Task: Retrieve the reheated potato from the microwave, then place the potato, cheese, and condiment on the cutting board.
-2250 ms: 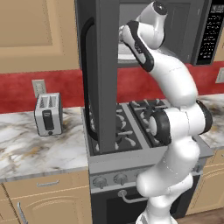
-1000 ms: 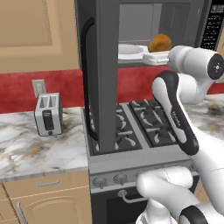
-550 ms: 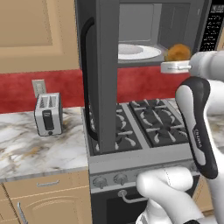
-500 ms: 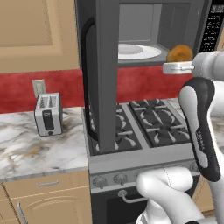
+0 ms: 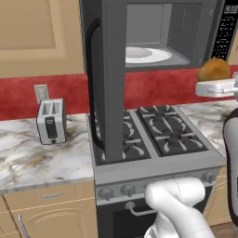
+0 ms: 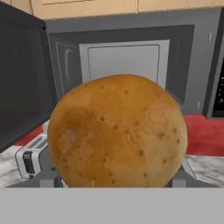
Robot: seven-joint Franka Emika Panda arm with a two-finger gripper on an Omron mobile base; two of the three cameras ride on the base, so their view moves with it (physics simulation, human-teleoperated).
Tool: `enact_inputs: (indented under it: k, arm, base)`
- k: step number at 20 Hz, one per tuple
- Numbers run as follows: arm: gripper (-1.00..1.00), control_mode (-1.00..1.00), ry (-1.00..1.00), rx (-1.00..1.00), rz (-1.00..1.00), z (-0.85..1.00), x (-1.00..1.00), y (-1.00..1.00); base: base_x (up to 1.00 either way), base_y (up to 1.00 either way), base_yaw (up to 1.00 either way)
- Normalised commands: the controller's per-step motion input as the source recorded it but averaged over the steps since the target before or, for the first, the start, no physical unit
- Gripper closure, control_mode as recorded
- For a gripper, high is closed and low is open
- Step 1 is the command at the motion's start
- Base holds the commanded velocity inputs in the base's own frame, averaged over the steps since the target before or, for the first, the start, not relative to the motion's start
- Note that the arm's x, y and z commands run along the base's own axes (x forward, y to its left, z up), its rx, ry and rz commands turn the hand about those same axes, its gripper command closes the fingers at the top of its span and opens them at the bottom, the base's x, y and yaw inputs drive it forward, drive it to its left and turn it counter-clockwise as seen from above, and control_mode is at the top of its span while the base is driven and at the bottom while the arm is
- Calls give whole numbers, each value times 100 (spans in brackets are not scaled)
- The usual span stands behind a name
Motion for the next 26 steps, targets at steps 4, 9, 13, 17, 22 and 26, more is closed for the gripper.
enact_inputs:
  k: [4,9,13,17,22,26]
  arm:
    - [100,-100,-4,0,0,-1,-71,-4]
    - [100,-100,-3,0,0,0,-31,-6]
    - [100,100,0,0,0,0,-9,-14]
    - [100,100,0,0,0,0,0,0]
    - [100,100,0,0,0,0,0,0]
    - [100,100,0,0,0,0,0,0]
  base:
    - [0,0,0]
    - [0,0,0]
    - [-5,-8,0]
    - [-34,-71,0]
    - [-16,-100,0]
    - [0,-100,0]
